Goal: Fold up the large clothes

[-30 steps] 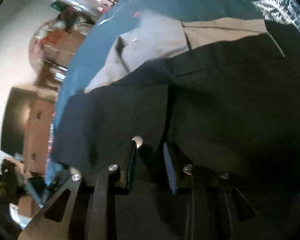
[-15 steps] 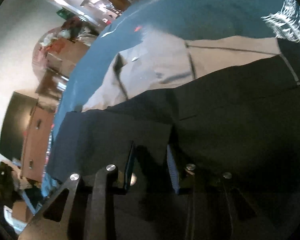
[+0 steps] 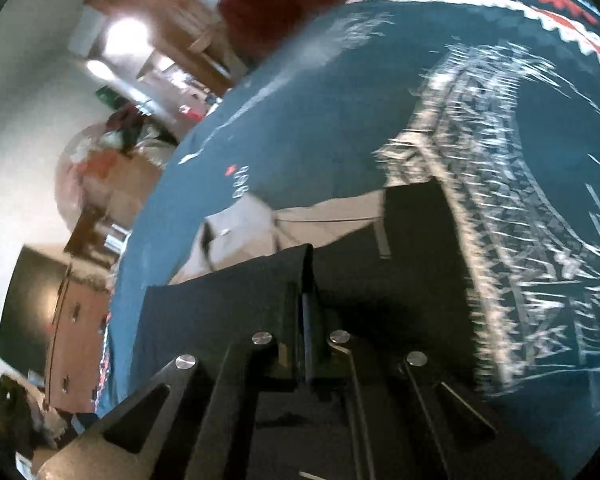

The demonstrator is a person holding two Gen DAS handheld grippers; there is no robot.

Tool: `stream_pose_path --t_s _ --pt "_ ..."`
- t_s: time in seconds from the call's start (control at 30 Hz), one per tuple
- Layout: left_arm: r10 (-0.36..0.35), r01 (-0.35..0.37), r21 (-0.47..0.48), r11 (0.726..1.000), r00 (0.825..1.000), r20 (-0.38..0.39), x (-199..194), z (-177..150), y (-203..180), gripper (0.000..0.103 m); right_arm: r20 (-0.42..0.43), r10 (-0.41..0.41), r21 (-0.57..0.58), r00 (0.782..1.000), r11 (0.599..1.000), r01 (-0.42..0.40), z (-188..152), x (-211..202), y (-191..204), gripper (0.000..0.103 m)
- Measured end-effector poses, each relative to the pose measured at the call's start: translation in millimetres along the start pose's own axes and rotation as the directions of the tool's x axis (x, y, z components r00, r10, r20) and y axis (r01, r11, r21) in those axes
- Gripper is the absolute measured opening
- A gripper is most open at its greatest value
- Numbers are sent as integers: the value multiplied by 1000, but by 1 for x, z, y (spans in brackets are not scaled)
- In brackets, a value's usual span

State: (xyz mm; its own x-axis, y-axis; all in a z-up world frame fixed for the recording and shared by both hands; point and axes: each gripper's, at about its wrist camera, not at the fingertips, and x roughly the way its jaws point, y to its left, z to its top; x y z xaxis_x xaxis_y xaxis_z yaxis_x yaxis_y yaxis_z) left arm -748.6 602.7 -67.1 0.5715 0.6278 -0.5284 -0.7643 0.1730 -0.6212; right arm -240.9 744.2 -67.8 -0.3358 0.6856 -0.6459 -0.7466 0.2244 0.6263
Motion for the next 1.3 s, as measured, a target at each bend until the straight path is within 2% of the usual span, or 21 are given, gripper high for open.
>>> stream_pose_path --t_s 0.17,0.23,0.3,0.37,0.43,0.47,0.53,0.57,0.63,0.7,0.73,0.8,0.87,0.93,1.0,1.03,1.1,1.13,1.23,1.27,1.3 --pt "52 -51 50 997 998 -19 -9 3 -20 53 -21 -29 22 999 999 29 -3 1 -19 3" --pt "25 -27 95 995 999 22 -26 5 -42 54 -32 -43 8 999 999 43 -7 3 -20 3" --pt "22 -36 189 981 997 78 -37 16 -69 58 -31 -59 -11 998 998 59 -6 3 -21 3" --pt "98 -121 278 953 991 95 -25 31 -83 66 -25 -66 -8 998 998 65 -3 1 -25 3" --pt "219 -228 347 910 973 67 7 47 -79 67 -30 -90 -13 995 996 90 -4 0 -29 4" --pt "284 -267 359 895 959 7 30 54 -69 66 -31 -124 -23 992 992 123 -3 -1 -30 7" --pt "470 -377 400 836 867 -165 81 57 -34 61 2 -181 -36 983 983 181 -3 -12 -29 13" --pt "471 -370 390 843 857 -206 89 58 -22 56 24 -179 -43 984 983 179 -4 -19 -26 13" --pt "443 -354 385 852 880 -170 78 64 -26 54 54 -166 -88 985 982 170 -9 -28 -13 14" --pt "409 -334 416 846 907 -102 62 64 -35 56 4 -137 -175 990 975 136 -20 -17 2 13" --pt "436 -351 437 828 893 -108 63 62 -34 60 -31 -139 -207 990 970 129 -26 -8 5 13" --pt "521 -385 502 775 838 -161 79 55 -23 61 -147 -177 -243 973 960 137 -42 25 -2 17" --pt "487 -333 536 776 856 -174 70 57 -15 61 -137 -228 -261 964 947 187 -53 33 -14 15" --pt "517 -372 545 752 845 -136 52 64 -17 63 -154 -216 -225 964 958 179 -52 18 -16 15" --pt "620 -505 545 669 784 -34 26 72 -10 61 -102 -224 -239 969 951 195 -54 -12 -13 27" --pt "618 -516 517 683 786 -32 15 73 -4 61 -82 -229 -246 970 948 203 -56 -25 -13 27" --pt "585 -520 415 747 810 -38 -11 80 12 59 -54 -218 -215 974 955 202 -66 -57 -23 34" --pt "577 -517 414 749 816 -25 -17 80 11 59 -47 -218 -195 975 959 205 -71 -68 -29 35" --pt "482 -401 484 778 875 -49 -21 67 -12 60 -42 -228 -116 973 968 222 -97 -100 -47 36" --pt "454 -354 526 774 888 -70 -16 59 -22 60 -43 -226 -92 973 971 221 -103 -108 -51 37" --pt "450 -325 573 752 889 -86 -7 53 -29 61 -43 -219 -66 975 974 216 -115 -118 -56 37"
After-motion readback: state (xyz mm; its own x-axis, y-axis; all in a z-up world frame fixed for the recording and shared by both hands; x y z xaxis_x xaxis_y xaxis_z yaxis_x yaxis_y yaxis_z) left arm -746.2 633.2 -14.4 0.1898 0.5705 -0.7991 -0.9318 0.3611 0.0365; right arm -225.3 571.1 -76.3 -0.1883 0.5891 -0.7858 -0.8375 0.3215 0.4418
